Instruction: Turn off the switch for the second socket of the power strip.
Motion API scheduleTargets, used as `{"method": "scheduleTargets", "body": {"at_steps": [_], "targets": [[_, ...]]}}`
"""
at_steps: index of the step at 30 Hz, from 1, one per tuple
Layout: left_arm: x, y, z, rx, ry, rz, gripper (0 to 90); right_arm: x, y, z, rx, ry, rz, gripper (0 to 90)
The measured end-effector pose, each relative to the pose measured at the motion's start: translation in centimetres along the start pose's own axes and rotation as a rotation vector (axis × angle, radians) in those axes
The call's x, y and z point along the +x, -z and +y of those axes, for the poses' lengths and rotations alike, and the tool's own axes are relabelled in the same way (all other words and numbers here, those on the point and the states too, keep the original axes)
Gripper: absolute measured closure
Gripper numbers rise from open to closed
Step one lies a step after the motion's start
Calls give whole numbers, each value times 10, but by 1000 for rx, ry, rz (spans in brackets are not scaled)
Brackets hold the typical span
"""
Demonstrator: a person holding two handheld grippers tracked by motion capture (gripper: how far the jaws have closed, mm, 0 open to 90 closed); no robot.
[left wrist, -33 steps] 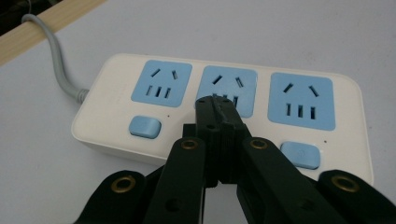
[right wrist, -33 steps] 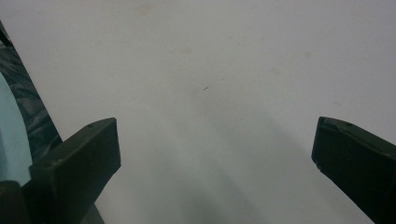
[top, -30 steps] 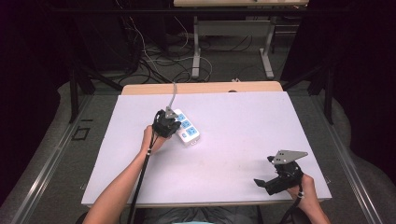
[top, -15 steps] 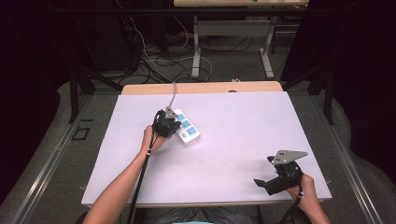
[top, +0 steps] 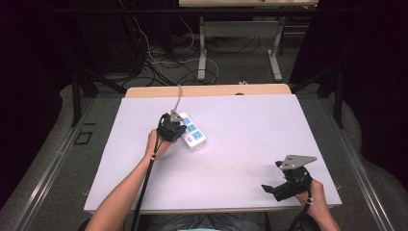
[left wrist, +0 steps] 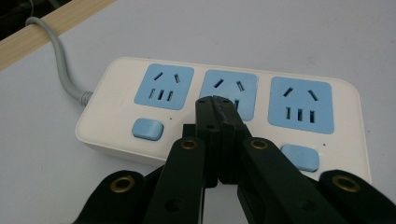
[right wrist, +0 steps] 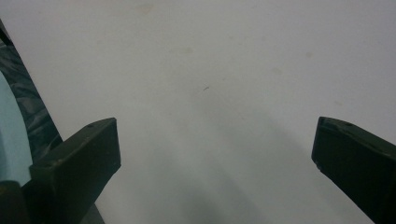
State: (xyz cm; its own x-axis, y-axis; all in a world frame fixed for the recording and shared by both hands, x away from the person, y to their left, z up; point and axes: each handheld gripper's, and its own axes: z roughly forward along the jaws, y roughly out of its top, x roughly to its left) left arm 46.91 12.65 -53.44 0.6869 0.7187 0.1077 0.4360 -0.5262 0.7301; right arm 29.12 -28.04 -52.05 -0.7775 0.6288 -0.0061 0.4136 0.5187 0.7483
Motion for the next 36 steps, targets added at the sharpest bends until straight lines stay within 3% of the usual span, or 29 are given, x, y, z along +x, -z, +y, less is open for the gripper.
{"method": "scheduleTargets", "body": {"at_steps": [1,2,4,5,6,7,8,10,13,21,22,36], "targets": [[0,1,0,-3,-1,0,898,1,0,0,2,-18,-2,8],[0,1,1,-6,0,4,843,0,0,0,-2,-3,-1,8],[0,2,2,-15,2,13,707,1,0,0,2,-16,-1,8],[0,3,2,-18,7,20,707,1,0,0,2,-16,-1,8],[0,4,3,-13,15,26,590,0,0,0,-1,-2,0,8],[1,6,4,-9,16,28,539,0,0,0,-2,-5,-2,8],[1,7,5,-25,24,41,539,0,0,0,-2,-5,-2,8],[0,10,6,-31,48,46,447,0,0,0,-3,-2,-1,8],[0,17,8,-36,47,36,360,0,0,0,-2,-4,-1,8],[-4,35,9,-52,52,36,189,1,0,0,-7,-3,-9,8],[-4,38,9,-54,51,38,168,1,1,1,12,-8,-2,8],[-7,55,6,-54,61,33,1,2,-1,1,-9,-13,-6,8]]}}
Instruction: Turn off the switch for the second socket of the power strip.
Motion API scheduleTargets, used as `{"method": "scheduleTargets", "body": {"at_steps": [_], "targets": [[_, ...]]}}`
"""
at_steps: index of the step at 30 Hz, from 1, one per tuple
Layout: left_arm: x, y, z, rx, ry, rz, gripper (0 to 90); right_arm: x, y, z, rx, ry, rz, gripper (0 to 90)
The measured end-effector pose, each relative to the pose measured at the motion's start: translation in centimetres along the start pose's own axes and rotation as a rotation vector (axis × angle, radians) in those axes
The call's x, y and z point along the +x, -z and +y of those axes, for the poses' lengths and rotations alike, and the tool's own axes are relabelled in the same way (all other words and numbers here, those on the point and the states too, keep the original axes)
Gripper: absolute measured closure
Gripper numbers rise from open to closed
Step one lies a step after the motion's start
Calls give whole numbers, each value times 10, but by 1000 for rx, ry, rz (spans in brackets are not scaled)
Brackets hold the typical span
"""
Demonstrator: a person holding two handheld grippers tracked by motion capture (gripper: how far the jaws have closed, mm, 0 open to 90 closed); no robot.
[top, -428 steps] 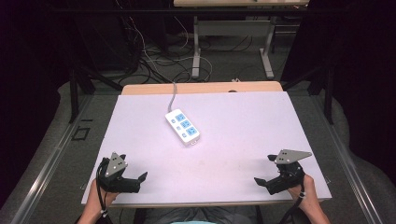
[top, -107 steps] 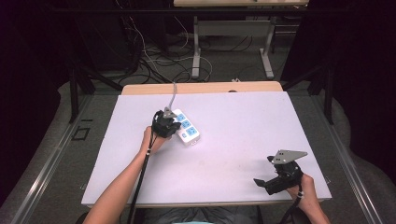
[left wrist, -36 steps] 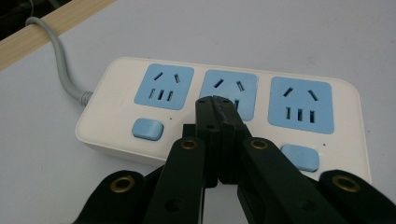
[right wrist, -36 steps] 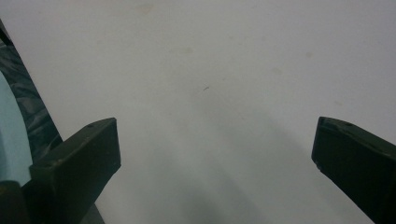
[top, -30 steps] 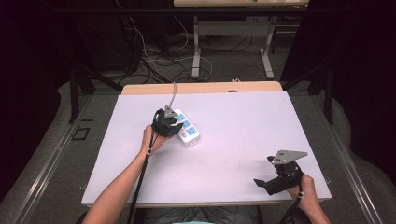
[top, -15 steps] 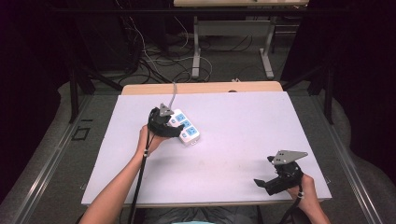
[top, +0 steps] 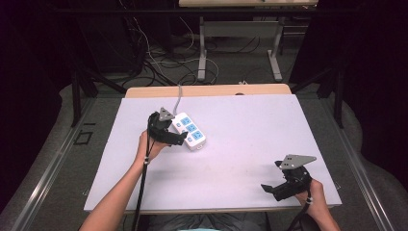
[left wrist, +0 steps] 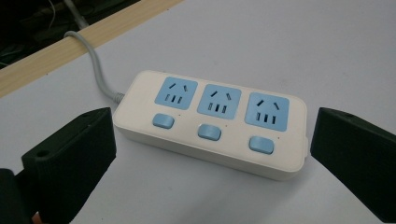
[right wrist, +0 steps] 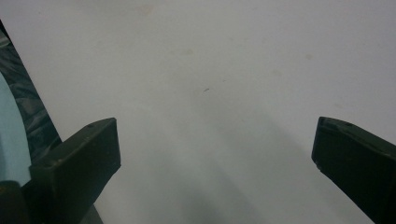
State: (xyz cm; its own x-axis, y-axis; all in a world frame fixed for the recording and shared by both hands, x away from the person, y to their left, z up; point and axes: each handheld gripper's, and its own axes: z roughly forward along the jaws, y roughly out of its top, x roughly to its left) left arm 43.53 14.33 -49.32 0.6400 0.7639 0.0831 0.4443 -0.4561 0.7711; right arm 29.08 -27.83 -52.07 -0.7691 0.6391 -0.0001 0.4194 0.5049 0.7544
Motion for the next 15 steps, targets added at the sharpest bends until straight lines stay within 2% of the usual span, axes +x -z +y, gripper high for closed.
{"method": "scheduleTargets", "body": {"at_steps": [2,3,4,13,14,15], "targets": [[-1,2,-2,1,-1,-2,1,0,1,0,13,3,4,8],[-2,3,-2,7,-12,-2,1,0,0,0,1,2,0,8],[-3,3,-4,4,-7,-1,1,0,1,0,-3,-1,-1,8],[-9,17,-10,11,-26,-5,1,0,0,0,-1,2,-3,8],[-11,18,-11,4,-14,-3,1,0,0,0,-1,2,-3,8],[-11,20,-12,9,-26,2,0,0,1,0,1,1,-3,8]]}}
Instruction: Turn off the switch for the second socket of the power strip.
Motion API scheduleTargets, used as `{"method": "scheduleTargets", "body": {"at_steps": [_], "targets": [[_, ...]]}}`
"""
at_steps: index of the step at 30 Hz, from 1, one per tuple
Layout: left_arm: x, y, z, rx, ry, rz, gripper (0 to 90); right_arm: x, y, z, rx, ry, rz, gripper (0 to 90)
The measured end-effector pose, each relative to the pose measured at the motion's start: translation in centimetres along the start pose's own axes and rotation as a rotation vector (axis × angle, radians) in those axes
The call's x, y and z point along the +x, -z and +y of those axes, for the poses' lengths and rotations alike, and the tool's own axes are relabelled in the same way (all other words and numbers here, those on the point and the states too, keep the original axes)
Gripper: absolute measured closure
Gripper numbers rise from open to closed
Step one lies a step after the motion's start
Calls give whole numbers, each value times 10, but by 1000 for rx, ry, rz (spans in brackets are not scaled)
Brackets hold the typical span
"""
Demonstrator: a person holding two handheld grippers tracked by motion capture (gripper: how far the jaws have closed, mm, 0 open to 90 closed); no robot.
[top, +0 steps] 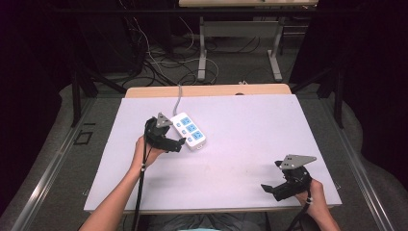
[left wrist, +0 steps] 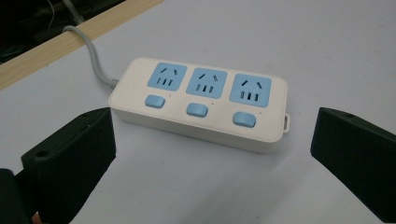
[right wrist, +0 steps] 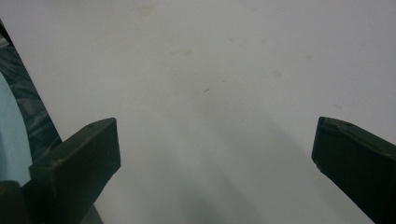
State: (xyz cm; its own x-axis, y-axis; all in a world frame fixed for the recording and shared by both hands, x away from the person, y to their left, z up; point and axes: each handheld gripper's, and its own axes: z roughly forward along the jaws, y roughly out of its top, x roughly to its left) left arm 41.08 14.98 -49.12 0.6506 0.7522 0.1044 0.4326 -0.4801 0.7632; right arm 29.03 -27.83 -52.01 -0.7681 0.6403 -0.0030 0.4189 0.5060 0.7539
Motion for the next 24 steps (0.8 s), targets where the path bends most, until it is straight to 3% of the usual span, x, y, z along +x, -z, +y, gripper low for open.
{"method": "scheduleTargets", "body": {"at_steps": [24], "targets": [[-11,46,-32,11,-4,4,1,0,-1,1,-5,11,2,8]]}}
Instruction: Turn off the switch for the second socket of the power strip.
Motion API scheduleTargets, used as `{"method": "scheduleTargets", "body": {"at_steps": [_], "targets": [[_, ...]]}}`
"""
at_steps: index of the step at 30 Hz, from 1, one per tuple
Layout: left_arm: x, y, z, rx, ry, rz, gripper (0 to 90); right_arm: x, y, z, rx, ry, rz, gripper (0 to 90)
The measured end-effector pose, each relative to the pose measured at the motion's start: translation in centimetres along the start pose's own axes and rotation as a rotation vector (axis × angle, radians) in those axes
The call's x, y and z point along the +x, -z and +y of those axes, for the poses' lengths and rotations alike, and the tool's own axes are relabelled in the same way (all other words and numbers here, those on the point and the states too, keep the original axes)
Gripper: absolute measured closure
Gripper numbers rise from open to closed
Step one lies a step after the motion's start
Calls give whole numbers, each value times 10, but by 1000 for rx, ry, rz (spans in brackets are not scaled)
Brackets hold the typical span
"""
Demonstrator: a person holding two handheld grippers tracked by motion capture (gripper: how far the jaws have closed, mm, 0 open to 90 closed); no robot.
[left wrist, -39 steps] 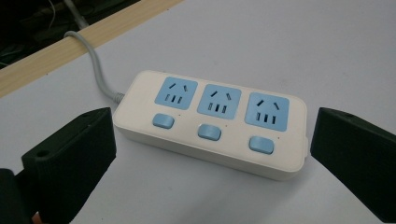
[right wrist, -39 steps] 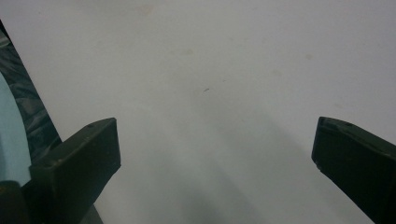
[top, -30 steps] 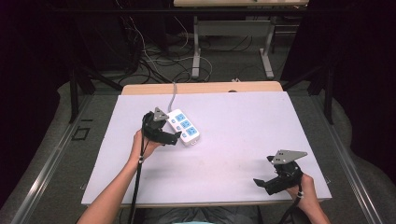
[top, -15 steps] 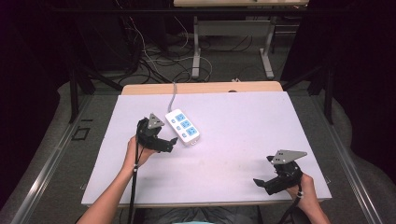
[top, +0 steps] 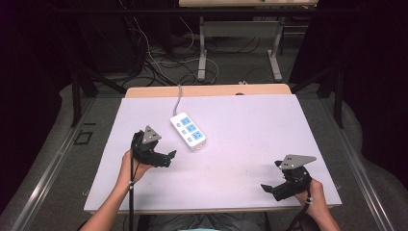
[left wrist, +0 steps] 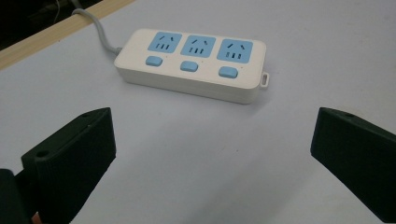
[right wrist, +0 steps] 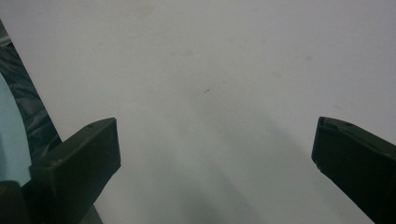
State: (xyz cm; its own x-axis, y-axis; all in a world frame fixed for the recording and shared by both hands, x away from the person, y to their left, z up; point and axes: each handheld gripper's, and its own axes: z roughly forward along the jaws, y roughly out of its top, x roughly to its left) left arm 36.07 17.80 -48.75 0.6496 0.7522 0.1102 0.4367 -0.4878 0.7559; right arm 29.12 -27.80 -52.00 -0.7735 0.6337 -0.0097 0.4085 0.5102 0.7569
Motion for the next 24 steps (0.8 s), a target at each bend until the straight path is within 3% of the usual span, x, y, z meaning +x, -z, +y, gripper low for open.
{"method": "scheduleTargets", "body": {"at_steps": [11,13,24], "targets": [[-4,13,-16,-10,19,9,0,0,0,0,0,1,1,8],[-4,17,-18,-1,12,8,1,0,2,1,23,-2,7,8],[-13,32,-34,-19,31,1,1,1,1,0,9,-3,2,8]]}}
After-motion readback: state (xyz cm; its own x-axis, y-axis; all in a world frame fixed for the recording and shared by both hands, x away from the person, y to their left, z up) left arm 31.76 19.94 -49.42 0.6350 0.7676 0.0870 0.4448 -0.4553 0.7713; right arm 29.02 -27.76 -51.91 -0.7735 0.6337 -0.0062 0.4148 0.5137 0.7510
